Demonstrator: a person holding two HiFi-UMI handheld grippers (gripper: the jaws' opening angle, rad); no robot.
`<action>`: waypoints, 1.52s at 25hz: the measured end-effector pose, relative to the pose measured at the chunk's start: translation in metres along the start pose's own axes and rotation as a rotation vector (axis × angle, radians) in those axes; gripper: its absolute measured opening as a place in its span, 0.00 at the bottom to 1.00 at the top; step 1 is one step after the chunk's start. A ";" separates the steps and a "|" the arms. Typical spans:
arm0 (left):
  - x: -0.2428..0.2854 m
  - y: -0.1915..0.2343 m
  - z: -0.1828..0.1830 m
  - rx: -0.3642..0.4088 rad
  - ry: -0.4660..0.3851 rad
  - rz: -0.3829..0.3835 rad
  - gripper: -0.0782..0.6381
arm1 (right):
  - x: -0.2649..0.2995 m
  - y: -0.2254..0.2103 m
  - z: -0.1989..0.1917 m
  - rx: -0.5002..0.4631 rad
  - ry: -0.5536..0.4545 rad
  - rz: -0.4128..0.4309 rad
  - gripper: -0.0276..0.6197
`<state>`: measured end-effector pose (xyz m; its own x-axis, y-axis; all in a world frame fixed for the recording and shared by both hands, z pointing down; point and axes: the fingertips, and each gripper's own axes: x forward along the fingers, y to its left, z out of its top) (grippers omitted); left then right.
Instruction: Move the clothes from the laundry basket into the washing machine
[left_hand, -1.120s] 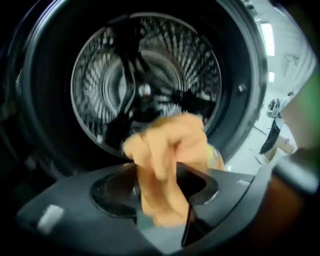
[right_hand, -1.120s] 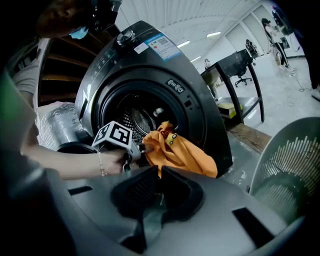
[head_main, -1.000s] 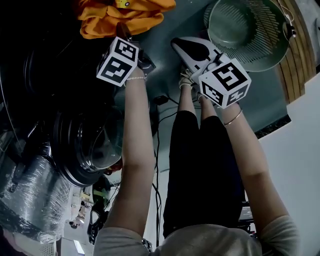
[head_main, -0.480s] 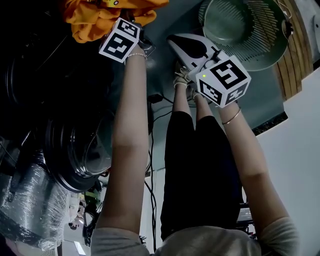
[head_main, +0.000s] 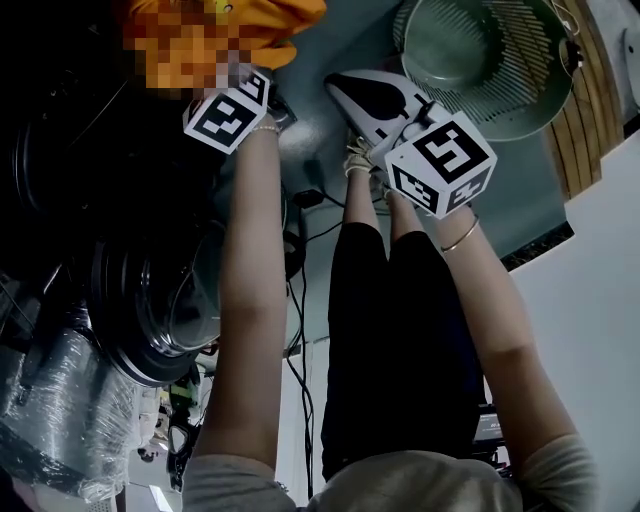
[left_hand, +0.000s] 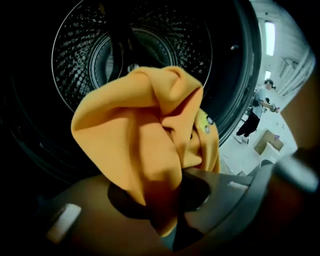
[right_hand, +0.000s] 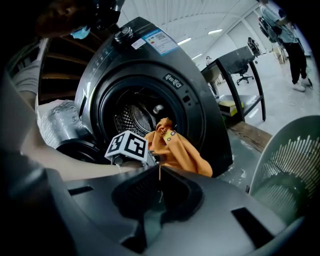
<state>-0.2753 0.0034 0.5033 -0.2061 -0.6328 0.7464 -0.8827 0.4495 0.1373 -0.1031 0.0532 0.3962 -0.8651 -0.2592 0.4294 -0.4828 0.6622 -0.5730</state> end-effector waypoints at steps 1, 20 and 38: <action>-0.007 -0.003 0.008 0.021 -0.023 -0.022 0.23 | 0.000 0.000 0.002 -0.003 -0.003 0.001 0.07; -0.023 -0.002 0.175 0.095 -0.482 -0.113 0.22 | 0.008 0.001 0.016 0.022 -0.050 -0.002 0.06; -0.047 -0.010 0.067 -0.060 -0.224 -0.131 0.58 | 0.002 0.006 0.010 0.050 -0.056 -0.010 0.06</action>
<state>-0.2854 -0.0141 0.4231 -0.1861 -0.8088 0.5579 -0.8829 0.3868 0.2662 -0.1095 0.0499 0.3869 -0.8657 -0.3057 0.3964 -0.4967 0.6236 -0.6037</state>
